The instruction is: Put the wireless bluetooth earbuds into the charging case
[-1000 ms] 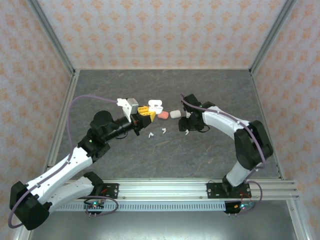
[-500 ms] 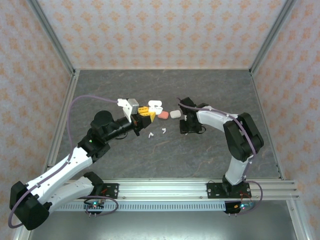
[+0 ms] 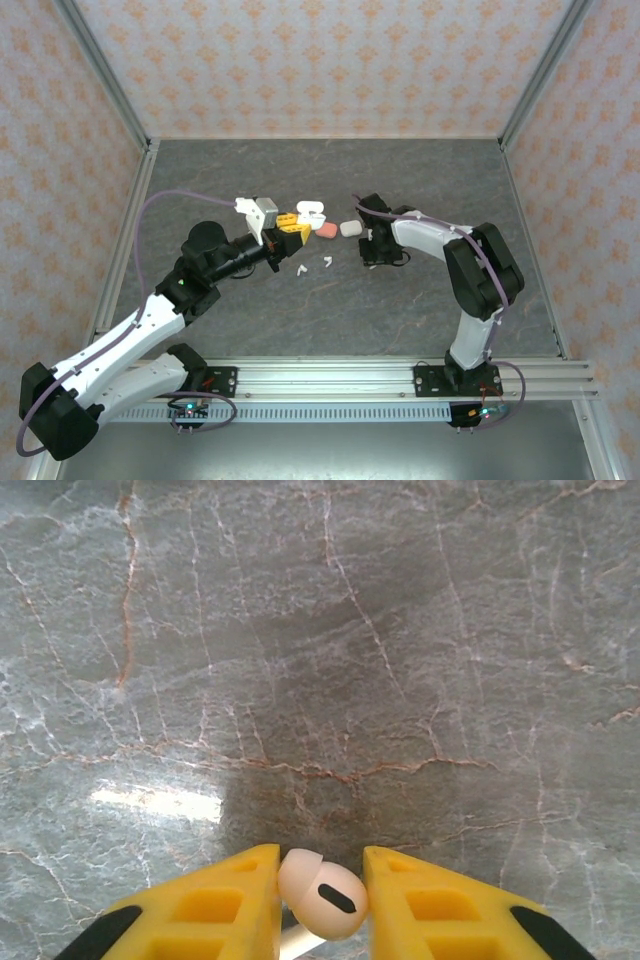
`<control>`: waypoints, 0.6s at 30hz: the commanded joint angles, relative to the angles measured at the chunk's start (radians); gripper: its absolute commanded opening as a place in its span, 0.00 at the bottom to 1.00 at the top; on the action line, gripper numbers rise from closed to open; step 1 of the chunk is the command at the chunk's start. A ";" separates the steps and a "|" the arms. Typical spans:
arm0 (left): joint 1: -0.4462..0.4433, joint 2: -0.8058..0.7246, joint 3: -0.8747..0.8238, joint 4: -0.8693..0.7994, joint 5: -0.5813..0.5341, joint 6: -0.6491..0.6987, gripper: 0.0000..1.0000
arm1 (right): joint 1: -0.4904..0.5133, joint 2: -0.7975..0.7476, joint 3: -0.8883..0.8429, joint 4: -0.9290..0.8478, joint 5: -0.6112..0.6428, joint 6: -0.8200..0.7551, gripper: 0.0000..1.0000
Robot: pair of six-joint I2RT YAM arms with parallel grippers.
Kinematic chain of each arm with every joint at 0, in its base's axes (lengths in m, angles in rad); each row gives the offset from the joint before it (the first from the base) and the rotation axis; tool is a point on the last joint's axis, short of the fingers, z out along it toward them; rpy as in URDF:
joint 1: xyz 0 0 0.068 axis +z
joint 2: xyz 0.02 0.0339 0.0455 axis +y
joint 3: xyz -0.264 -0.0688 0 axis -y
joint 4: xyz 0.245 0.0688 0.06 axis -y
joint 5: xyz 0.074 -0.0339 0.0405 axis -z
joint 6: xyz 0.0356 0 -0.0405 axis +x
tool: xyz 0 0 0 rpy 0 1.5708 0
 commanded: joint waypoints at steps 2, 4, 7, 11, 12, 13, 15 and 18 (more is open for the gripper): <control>-0.004 -0.013 0.006 0.007 -0.016 0.020 0.00 | 0.002 -0.029 0.019 -0.013 0.017 -0.019 0.25; -0.003 -0.012 0.004 0.008 -0.017 0.020 0.00 | 0.003 -0.058 0.019 -0.020 0.028 -0.031 0.25; -0.004 -0.005 0.001 0.022 -0.015 0.010 0.00 | 0.003 -0.125 0.020 -0.029 0.037 -0.063 0.24; -0.004 0.022 -0.007 0.055 -0.007 -0.014 0.00 | 0.004 -0.254 0.029 -0.041 0.039 -0.127 0.24; -0.004 0.029 -0.008 0.066 -0.005 -0.023 0.00 | 0.007 -0.285 0.032 -0.038 0.035 -0.143 0.24; -0.004 0.039 -0.010 0.080 -0.005 -0.033 0.00 | 0.009 -0.319 0.033 -0.036 0.031 -0.161 0.24; -0.004 0.063 -0.010 0.104 -0.001 -0.050 0.00 | 0.018 -0.391 0.042 -0.029 0.019 -0.200 0.24; -0.004 0.103 0.002 0.133 0.024 -0.072 0.00 | 0.043 -0.486 0.060 -0.011 0.010 -0.263 0.24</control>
